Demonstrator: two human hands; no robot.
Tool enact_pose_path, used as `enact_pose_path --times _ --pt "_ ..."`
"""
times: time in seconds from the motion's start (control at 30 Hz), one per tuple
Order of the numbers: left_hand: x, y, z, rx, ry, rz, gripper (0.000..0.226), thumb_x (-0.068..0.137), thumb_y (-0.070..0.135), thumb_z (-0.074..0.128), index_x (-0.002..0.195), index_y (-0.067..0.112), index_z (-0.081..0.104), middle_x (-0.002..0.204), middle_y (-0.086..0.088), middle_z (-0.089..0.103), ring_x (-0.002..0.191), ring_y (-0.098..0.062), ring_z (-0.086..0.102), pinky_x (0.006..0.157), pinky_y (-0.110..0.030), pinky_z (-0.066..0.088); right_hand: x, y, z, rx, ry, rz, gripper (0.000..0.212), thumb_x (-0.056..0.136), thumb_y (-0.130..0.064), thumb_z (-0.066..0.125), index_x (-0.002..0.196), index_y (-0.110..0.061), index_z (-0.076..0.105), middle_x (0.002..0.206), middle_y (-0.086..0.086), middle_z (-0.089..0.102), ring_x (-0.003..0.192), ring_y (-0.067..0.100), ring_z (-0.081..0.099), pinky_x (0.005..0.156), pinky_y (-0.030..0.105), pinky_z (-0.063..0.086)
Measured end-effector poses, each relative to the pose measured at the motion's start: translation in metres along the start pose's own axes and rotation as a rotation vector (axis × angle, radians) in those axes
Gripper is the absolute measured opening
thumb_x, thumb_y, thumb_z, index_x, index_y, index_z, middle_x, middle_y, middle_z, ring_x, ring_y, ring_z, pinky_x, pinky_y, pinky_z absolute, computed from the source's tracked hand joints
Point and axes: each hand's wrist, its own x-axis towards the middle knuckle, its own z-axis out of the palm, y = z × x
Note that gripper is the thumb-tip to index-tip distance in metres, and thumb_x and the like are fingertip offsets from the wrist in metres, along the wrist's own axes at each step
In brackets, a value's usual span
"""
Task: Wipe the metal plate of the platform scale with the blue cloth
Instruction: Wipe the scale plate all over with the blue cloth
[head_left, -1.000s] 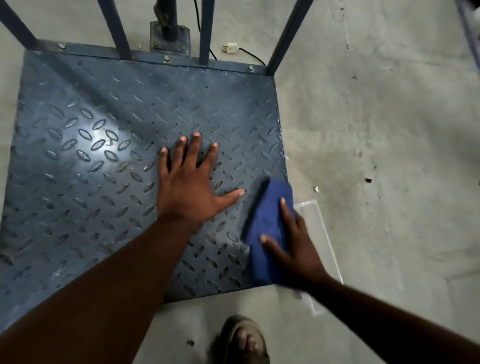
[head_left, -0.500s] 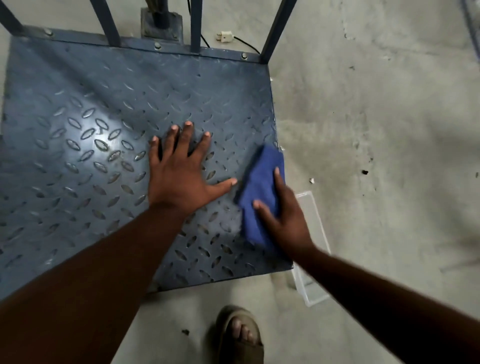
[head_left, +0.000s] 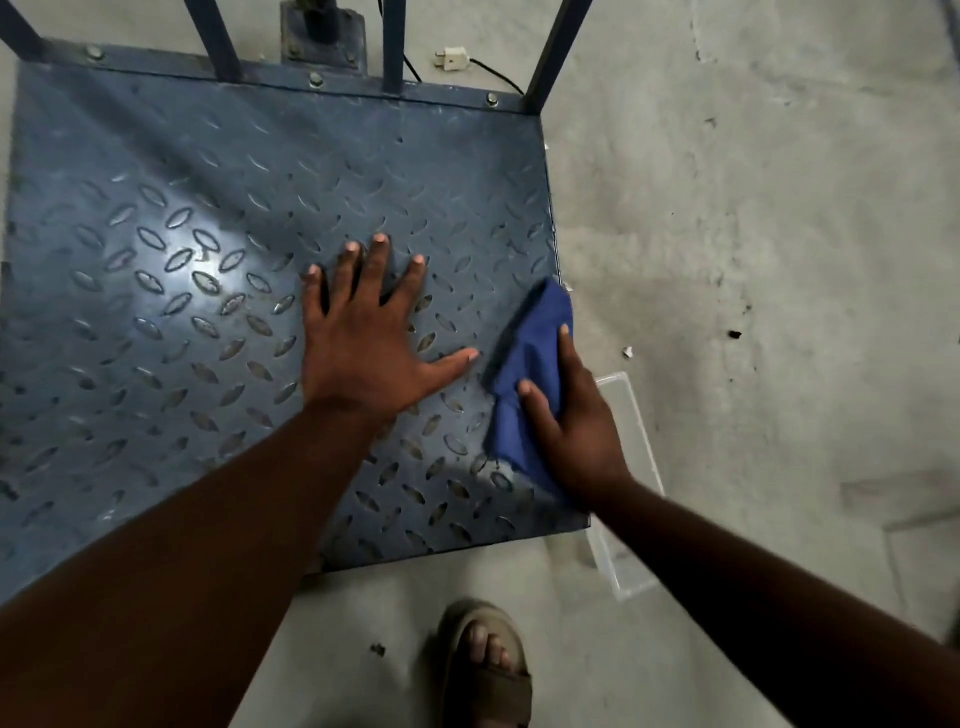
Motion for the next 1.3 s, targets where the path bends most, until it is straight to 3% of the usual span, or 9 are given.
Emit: enact_pose_path --times 0.23,0.57,0.7,0.9,1.0,1.13,1.3 --pt "-0.001 0.002 0.002 0.001 0.025 -0.005 0.115 0.073 0.102 0.04 0.166 0.034 0.032 0.177 -0.008 0.02 0.163 -0.035 0.018 0.129 -0.064 0.013 0.109 -0.028 -0.001 -0.03 0.057 -0.019 0.077 0.104 -0.054 0.051 0.166 -0.029 0.013 0.151 0.01 0.055 0.129 0.032 0.058 0.098 0.036 0.05" --pt "-0.001 0.001 0.002 -0.003 0.042 -0.005 0.112 0.075 0.101 0.041 0.165 0.034 0.035 0.176 -0.008 0.022 0.162 -0.035 0.021 0.129 -0.064 0.014 0.029 -0.007 0.002 -0.149 -0.006 0.008 0.079 0.103 -0.06 0.044 0.165 -0.037 0.003 0.143 0.013 0.052 0.119 0.031 0.058 0.082 0.035 0.046" --pt "0.0 0.0 0.002 0.009 0.025 -0.012 0.113 0.074 0.102 0.038 0.166 0.036 0.032 0.177 -0.006 0.019 0.163 -0.032 0.017 0.13 -0.063 0.012 0.045 -0.015 -0.001 -0.237 0.002 0.027 0.082 0.1 -0.066 0.042 0.164 -0.039 -0.001 0.138 0.013 0.052 0.118 0.037 0.059 0.086 0.043 0.05" --pt "-0.001 0.0 0.003 -0.007 0.047 0.004 0.112 0.075 0.101 0.042 0.165 0.034 0.036 0.176 -0.008 0.022 0.162 -0.034 0.021 0.129 -0.062 0.012 0.141 -0.038 0.0 -0.286 0.041 -0.023 0.086 0.098 -0.072 0.04 0.166 -0.033 0.004 0.137 0.02 0.049 0.121 0.043 0.057 0.093 0.044 0.048" --pt "0.0 -0.001 0.004 0.004 0.051 0.004 0.112 0.075 0.101 0.043 0.164 0.035 0.037 0.176 -0.007 0.023 0.161 -0.034 0.022 0.129 -0.063 0.014 0.179 -0.047 0.004 -0.358 0.065 -0.093 0.087 0.096 -0.074 0.033 0.166 -0.026 0.012 0.154 0.022 0.038 0.139 0.042 0.042 0.111 0.048 0.041" --pt "-0.001 -0.002 0.006 -0.005 0.045 0.012 0.111 0.075 0.101 0.043 0.164 0.035 0.037 0.176 -0.006 0.023 0.161 -0.033 0.022 0.129 -0.063 0.014 0.178 -0.051 0.01 -0.496 0.153 -0.137 0.081 0.102 -0.067 0.024 0.166 -0.017 0.015 0.172 0.018 0.007 0.159 0.033 0.009 0.128 0.049 0.014" --pt "0.0 -0.001 0.005 -0.03 0.053 0.008 0.11 0.072 0.097 0.048 0.161 0.033 0.046 0.174 -0.007 0.031 0.158 -0.034 0.03 0.126 -0.064 0.021 0.139 -0.073 0.05 -0.534 0.144 -0.291 0.071 0.104 -0.052 0.033 0.162 -0.011 0.029 0.17 0.017 0.019 0.158 0.03 0.016 0.128 0.05 0.014"
